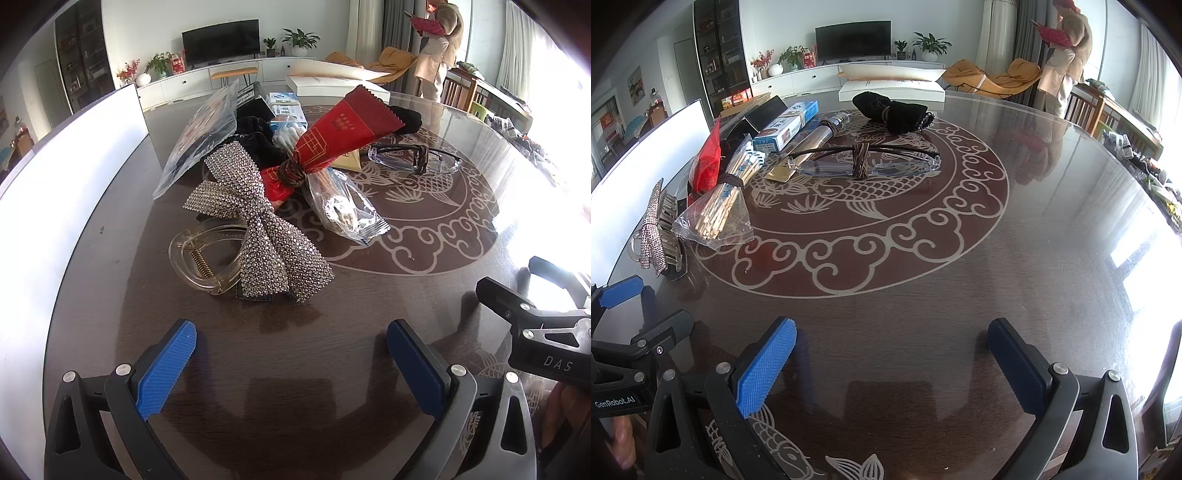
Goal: Organize objects
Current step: 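Reach the left tool toward the rhinestone bow hair clip on the table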
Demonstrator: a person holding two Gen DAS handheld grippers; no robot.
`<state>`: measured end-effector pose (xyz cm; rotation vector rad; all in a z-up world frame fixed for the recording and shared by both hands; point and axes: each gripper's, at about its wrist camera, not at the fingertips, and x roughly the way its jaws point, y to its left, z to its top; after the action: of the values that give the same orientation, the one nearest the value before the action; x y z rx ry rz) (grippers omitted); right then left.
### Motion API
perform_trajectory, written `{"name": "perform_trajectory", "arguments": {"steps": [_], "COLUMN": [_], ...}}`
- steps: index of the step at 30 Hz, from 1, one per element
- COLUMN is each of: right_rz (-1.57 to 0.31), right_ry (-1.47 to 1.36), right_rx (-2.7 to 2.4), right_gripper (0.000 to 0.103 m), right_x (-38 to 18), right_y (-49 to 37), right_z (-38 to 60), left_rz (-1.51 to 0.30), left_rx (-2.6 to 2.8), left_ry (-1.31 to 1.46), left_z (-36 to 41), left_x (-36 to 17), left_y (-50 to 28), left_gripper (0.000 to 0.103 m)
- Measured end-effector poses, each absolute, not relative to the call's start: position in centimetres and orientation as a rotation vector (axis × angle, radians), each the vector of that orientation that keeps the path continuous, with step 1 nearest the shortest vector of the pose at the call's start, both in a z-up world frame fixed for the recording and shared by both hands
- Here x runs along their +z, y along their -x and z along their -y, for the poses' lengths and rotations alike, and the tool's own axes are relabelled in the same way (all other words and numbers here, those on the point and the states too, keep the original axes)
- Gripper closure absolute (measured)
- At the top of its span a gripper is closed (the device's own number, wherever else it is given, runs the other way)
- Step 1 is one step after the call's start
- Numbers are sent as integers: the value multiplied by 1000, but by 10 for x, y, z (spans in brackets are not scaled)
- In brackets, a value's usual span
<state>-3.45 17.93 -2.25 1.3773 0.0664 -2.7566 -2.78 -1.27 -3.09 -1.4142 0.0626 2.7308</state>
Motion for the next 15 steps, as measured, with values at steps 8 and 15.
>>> {"name": "perform_trajectory", "arguments": {"steps": [8,15], "right_rz": [-65,-64], "right_ry": [-1376,-1376], "right_rx": [-2758,-2759], "right_gripper": [0,0], "right_x": [-23,-23], "right_y": [35,35], "right_z": [-180,-180], "left_rz": [-62,-63], "left_rx": [2731,2735], "left_ry": [1414,1416], "left_z": [13,13], "left_x": [-31,-32], "left_y": [28,28], "left_gripper": [0,0]}}
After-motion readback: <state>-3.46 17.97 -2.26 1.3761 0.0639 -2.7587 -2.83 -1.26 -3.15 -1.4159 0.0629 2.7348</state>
